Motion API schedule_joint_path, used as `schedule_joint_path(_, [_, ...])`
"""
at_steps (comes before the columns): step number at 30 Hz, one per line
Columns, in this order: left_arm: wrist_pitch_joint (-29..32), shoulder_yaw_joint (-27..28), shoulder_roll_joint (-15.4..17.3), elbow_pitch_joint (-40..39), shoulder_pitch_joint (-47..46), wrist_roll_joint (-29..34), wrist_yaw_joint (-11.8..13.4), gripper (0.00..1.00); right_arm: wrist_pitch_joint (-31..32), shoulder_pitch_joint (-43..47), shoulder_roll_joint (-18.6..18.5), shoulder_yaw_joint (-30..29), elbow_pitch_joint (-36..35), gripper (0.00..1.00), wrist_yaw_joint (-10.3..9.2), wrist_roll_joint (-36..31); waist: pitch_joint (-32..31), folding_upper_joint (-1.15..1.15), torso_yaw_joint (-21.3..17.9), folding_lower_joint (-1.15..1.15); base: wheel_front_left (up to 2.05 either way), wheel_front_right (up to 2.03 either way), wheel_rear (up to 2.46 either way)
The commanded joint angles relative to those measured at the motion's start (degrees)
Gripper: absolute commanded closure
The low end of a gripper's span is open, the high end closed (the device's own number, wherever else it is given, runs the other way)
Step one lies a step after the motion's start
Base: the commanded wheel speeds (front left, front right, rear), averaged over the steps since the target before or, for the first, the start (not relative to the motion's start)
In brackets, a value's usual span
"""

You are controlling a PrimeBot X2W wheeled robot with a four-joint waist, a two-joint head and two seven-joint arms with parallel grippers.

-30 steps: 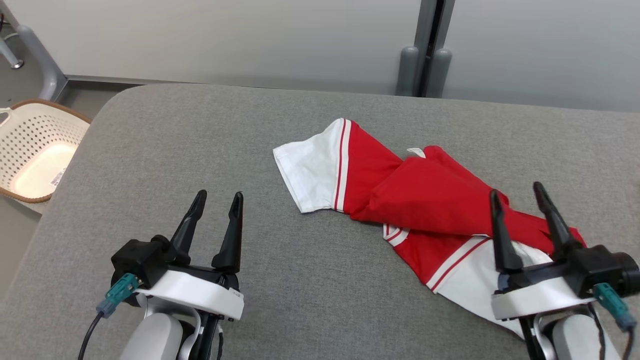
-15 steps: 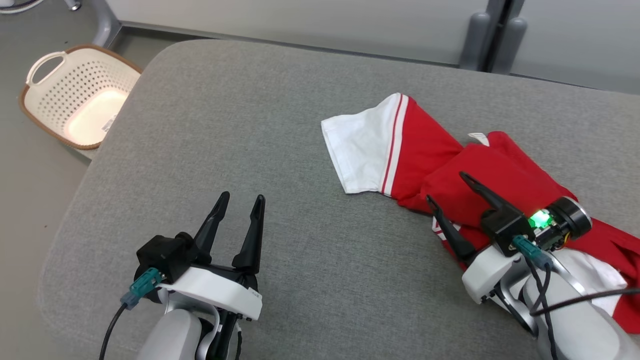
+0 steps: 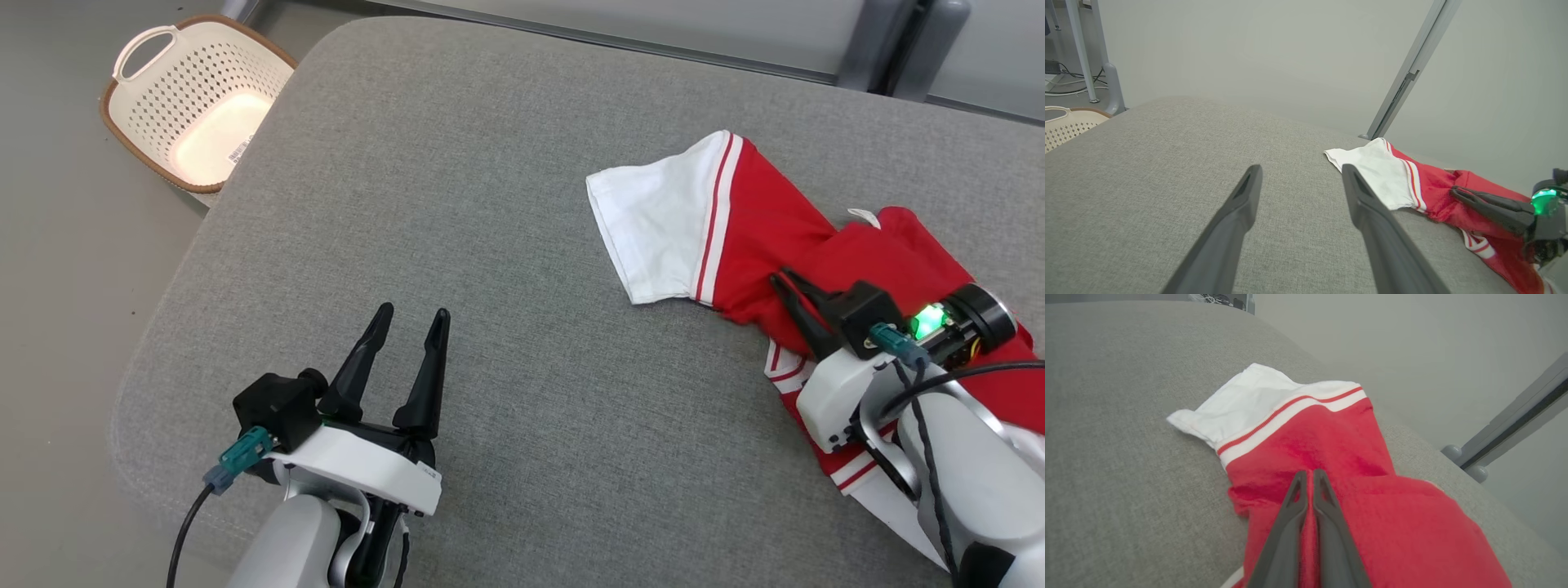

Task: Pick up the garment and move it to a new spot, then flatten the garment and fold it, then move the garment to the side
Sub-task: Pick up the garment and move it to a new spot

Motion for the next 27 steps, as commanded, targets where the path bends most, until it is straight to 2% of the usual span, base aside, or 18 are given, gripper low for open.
schedule_joint_path(1, [0.0, 0.45, 0.16, -0.01, 0.08, -0.22, -0.02, 0.0, -0.96, -0.72, -0.3, -1.19, -0.17, 1.0, -0.11, 0.78, -0.1, 0.0, -0.43, 0.0, 0.0, 0.0, 0.0])
schedule_joint_path(8, [-0.01, 0.47, 0.16, -0.08, -0.81, 0.21, -0.03, 0.0, -0.92, -2.34, -0.65, -7.68, -1.87, 1.0, -0.11, 2.99, -0.67, 0.0, -2.73, 0.0, 0.0, 0.0, 0.0])
schedule_joint_path(14, [-0.01, -0.6, 0.17, -0.36, -1.77, 0.06, -0.05, 0.0, 1.73, -6.53, -3.88, -12.9, -2.28, 1.0, -0.11, 4.26, 0.39, 0.0, -4.0, 0.0, 0.0, 0.0, 0.0])
schedule_joint_path(23, [-0.01, -2.77, 0.18, -0.56, -3.3, -0.8, -0.06, 0.0, 5.28, -17.46, -9.45, -17.0, 2.73, 1.0, -0.11, 0.91, 3.87, 0.0, -3.04, 0.0, 0.0, 0.0, 0.0])
schedule_joint_path(27, [-0.01, -3.66, 0.17, -0.73, -4.14, -1.31, -0.07, 0.0, 4.95, -23.5, -10.23, -18.89, 6.61, 1.0, -0.11, -1.64, 5.23, 0.0, -2.07, 0.0, 0.0, 0.0, 0.0])
